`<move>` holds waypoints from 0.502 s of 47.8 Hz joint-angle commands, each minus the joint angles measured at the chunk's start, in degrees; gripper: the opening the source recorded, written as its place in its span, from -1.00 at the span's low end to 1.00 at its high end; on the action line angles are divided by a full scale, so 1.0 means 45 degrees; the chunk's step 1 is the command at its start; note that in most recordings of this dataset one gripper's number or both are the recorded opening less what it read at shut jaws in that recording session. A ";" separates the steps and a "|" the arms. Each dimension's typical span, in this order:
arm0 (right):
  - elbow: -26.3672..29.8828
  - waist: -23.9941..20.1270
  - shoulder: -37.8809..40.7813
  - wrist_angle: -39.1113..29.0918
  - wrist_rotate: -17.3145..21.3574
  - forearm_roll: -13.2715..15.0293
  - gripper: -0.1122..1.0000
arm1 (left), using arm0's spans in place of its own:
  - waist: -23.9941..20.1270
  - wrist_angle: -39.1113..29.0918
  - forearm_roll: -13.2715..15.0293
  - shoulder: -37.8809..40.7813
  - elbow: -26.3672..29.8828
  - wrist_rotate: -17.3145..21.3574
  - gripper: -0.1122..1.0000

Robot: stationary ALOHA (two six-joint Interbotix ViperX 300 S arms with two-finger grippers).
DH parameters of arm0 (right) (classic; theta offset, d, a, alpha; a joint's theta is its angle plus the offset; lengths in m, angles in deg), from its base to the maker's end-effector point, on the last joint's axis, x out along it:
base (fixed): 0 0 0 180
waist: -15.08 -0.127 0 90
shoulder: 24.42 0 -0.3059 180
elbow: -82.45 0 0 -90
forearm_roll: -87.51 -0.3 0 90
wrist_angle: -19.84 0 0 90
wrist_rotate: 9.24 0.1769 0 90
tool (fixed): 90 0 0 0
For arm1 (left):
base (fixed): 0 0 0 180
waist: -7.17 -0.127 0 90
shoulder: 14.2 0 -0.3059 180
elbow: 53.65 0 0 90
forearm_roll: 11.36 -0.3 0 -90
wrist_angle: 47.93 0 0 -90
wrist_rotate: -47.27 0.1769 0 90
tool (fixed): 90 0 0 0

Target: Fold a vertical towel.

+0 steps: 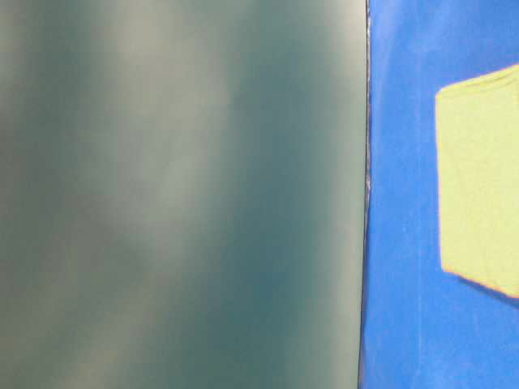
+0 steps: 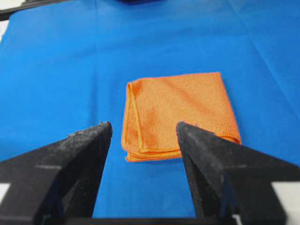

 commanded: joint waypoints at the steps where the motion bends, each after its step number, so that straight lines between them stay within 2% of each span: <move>1: 0.0117 0.0039 0.0059 0.0098 0.0020 -0.0020 0.31 | 0.0059 0.0059 -0.0020 0.0078 0.0137 0.0020 0.51; 24: 0.0137 0.0039 -0.0020 0.0039 0.0020 -0.0039 0.31 | 0.0059 -0.0020 -0.0020 0.0039 0.0137 0.0039 0.51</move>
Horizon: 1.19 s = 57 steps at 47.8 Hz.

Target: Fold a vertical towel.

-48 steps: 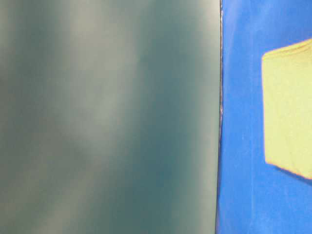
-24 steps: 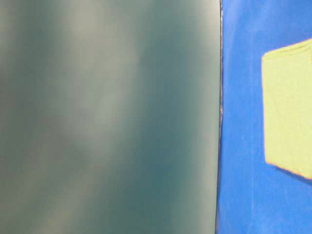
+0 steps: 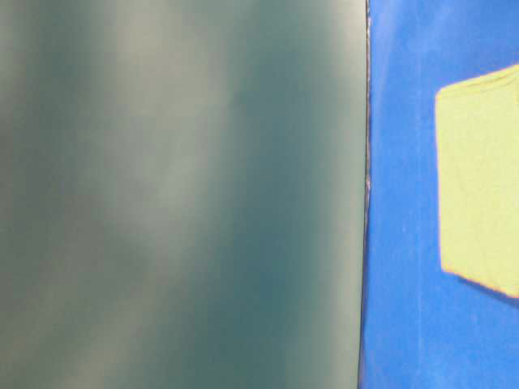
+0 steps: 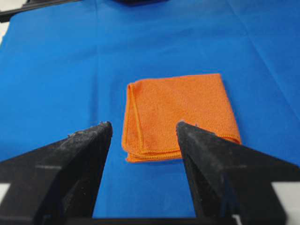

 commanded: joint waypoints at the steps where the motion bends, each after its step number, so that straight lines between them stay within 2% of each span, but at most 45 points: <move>1: 0.0156 0.0020 0.0059 0.0059 0.0039 -0.0020 0.31 | 0.0039 0.0039 0.0000 0.0059 0.0137 0.0020 0.51; 57: 0.0137 0.0020 0.0000 0.0020 0.0039 -0.0039 0.31 | 0.0039 0.0039 -0.0020 -0.0508 -0.0137 0.0020 0.51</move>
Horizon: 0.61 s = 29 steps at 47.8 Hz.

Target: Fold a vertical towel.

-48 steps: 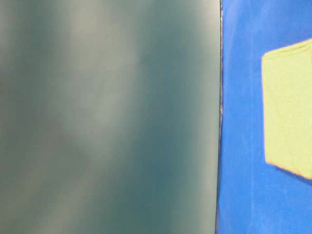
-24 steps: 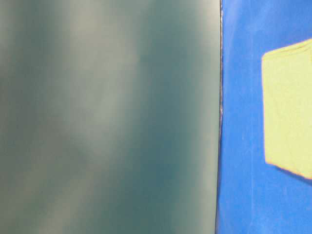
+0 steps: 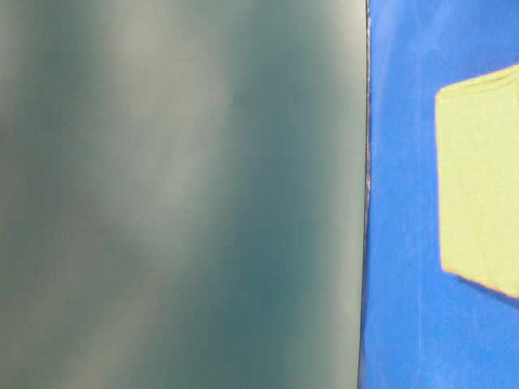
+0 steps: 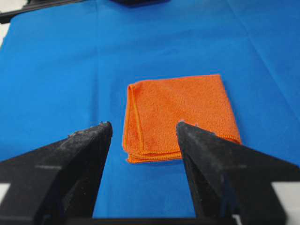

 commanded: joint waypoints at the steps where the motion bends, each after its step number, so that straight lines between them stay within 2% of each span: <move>1: 0.0137 0.0020 0.0039 0.0039 0.0020 -0.0020 0.31 | 0.0059 0.0059 -0.0020 0.0078 0.0117 0.0020 0.51; 29: 0.0137 0.0020 -0.0039 -0.0020 0.0020 -0.0039 0.31 | 0.0059 0.0098 0.0000 0.0078 0.0117 0.0020 0.51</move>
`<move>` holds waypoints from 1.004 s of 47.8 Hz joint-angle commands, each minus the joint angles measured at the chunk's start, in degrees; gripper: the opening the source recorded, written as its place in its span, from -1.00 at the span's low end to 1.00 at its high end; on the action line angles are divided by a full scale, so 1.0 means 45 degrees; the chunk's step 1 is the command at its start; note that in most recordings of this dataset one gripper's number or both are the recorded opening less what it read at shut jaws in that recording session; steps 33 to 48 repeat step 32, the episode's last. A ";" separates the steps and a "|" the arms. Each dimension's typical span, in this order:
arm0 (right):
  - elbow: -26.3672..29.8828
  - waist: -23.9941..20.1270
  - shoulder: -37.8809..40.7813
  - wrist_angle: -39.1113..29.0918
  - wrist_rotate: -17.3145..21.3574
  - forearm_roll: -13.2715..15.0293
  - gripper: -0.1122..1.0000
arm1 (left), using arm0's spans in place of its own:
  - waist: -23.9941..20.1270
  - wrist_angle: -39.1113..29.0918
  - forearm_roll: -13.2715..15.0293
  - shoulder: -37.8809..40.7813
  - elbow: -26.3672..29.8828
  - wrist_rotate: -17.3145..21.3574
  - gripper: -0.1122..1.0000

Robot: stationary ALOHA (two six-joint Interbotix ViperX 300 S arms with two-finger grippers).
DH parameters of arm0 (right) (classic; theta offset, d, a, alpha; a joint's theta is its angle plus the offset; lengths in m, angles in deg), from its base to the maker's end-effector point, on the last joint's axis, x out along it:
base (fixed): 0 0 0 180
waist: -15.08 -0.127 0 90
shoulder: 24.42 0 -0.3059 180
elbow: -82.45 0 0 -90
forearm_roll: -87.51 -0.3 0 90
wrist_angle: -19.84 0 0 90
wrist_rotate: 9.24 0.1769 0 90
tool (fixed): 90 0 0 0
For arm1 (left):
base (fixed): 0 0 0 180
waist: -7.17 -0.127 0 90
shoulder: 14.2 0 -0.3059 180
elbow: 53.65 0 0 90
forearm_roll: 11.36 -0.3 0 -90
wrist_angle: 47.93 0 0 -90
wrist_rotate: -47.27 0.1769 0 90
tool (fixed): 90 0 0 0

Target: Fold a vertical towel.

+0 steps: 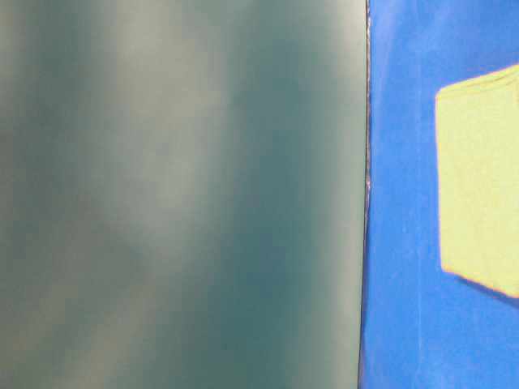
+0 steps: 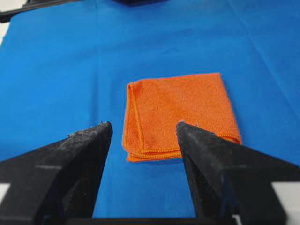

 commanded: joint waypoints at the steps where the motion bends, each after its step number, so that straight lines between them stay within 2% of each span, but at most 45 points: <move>1: 0.0137 0.0020 0.0020 0.0039 0.0020 -0.0039 0.31 | 0.0059 0.0098 0.0000 0.0098 0.0137 0.0020 0.51; 48: 0.0137 0.0020 -0.0215 -0.0137 0.0020 -0.0039 0.30 | 0.0059 0.0078 -0.0020 0.0098 0.0137 0.0020 0.51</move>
